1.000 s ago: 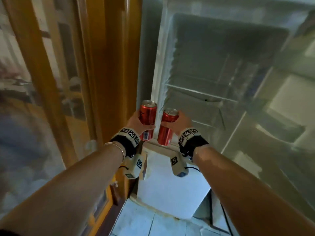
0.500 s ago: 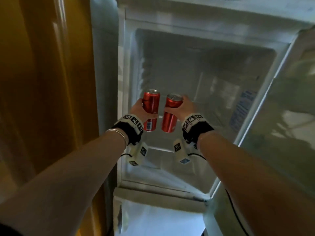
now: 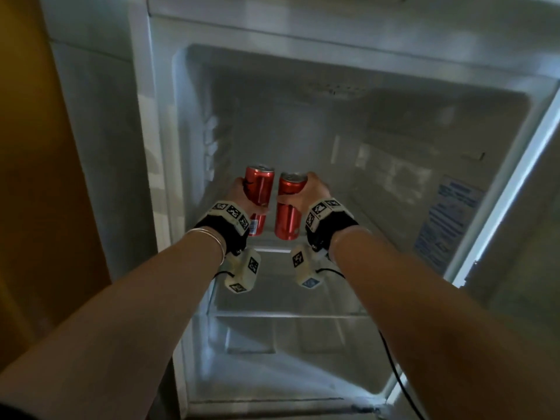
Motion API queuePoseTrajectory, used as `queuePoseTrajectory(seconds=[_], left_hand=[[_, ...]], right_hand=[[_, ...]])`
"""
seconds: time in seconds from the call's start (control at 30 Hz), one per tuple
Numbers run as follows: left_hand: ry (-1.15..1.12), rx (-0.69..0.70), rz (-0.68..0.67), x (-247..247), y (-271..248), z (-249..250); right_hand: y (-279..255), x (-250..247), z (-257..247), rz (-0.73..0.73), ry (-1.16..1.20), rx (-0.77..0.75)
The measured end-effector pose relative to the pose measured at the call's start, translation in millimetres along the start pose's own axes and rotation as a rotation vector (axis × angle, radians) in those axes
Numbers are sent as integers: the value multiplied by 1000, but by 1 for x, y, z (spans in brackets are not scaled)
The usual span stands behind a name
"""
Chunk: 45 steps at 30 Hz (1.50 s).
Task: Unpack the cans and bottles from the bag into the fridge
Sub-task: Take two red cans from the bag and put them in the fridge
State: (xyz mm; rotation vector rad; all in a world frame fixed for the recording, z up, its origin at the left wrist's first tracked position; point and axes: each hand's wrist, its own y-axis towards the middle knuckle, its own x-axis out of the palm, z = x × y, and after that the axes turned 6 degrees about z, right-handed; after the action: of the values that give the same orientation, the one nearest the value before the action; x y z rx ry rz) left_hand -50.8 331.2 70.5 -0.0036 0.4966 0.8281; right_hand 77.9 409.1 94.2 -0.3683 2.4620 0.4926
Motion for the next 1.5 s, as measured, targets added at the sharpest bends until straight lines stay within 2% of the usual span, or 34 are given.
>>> queuePoseTrajectory(seconds=[0.43,0.5,0.6,0.7,0.8,0.9,1.0,1.3,1.5], left_hand=[[119,-89,-1,17,79,-17],[105,-99,46,19,86,-17],[51,-22,216,23,92,-7],[209,107,311,23,99,5],[455,170,317,24,113,6],[513,216,308,21,108,18],[526,248,344,20,113,21],[548,256,318,19,139,16],[543,294,318,19,147,13]], right_hand=[[89,34,3,-92,-13,-52],[97,37,2,-116,-29,-49],[106,41,2,-134,-32,-60],[114,43,3,-154,-34,-75],[121,45,5,-153,-49,-90],[128,49,5,-145,-43,-95],[138,54,2,-178,-60,-85],[164,73,-4,-216,-71,-77],[175,85,-8,-255,-100,-130]])
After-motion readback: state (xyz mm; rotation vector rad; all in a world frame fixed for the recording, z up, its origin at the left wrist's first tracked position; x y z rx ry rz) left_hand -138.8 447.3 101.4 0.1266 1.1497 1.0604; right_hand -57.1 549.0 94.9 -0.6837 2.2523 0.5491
